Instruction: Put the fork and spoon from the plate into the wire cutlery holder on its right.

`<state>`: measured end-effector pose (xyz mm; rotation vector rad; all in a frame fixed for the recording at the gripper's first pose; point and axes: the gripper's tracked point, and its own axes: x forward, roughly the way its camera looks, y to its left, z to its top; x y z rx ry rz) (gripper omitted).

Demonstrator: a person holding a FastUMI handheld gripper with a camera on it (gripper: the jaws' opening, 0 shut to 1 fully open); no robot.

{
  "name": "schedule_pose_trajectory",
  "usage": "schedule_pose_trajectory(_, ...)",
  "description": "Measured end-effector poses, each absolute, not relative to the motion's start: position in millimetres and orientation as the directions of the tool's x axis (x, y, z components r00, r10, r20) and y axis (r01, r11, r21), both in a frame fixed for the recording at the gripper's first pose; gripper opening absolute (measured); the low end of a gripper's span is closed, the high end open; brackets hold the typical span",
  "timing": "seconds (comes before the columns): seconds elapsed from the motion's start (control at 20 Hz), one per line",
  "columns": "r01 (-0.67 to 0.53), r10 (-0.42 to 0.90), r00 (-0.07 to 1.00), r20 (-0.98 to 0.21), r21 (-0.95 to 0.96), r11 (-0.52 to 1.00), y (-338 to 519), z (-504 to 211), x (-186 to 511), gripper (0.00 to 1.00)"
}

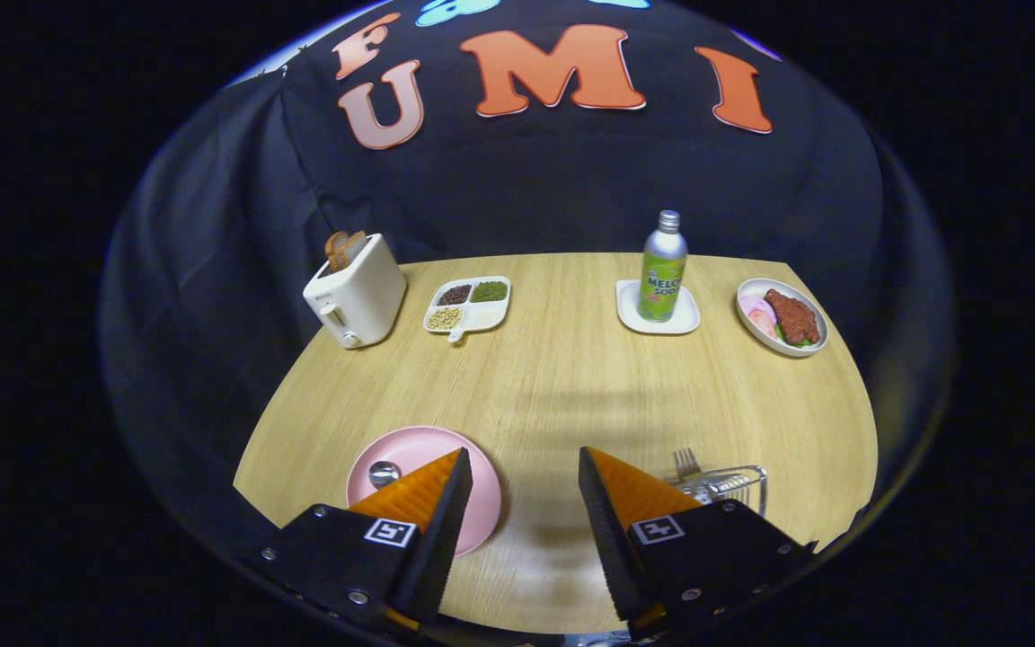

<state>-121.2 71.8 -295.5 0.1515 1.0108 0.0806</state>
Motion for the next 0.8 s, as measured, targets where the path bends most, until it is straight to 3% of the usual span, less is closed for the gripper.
schedule_pose_trajectory(0.4, -0.136, 0.246, 0.424, -0.872, 0.207, 0.969, 178.2, -343.0, -146.7, 0.88)
schedule_pose_trajectory(0.8, -0.213, 0.244, 0.253, -0.936, 0.192, 0.958, 222.1, -392.3, -172.0, 0.88)
